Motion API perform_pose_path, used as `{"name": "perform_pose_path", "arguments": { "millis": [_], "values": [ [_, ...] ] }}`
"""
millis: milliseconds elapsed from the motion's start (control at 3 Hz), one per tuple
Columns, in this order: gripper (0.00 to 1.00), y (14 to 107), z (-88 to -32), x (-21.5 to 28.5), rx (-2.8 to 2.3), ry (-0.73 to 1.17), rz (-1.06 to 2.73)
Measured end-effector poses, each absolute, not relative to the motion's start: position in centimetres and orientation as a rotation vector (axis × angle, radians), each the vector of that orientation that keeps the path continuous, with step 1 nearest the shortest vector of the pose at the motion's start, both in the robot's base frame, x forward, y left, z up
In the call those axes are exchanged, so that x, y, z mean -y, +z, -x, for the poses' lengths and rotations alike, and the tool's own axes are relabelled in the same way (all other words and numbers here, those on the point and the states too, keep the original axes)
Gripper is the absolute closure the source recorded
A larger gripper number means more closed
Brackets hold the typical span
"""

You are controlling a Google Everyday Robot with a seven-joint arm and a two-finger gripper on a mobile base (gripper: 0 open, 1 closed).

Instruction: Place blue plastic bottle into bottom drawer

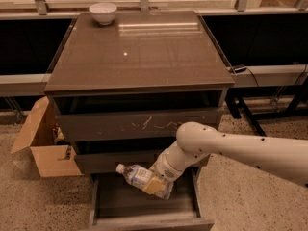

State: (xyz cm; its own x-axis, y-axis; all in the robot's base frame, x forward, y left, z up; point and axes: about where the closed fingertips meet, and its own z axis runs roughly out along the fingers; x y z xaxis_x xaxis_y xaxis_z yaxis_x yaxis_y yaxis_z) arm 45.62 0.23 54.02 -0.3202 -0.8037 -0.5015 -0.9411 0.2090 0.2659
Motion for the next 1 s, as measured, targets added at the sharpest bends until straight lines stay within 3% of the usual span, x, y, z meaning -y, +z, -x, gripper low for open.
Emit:
{"name": "perform_pose_path", "arguments": {
  "millis": [1000],
  "values": [
    [1.00, 41.7, -47.3, 3.2, -2.189, 0.750, 1.579]
  ]
}}
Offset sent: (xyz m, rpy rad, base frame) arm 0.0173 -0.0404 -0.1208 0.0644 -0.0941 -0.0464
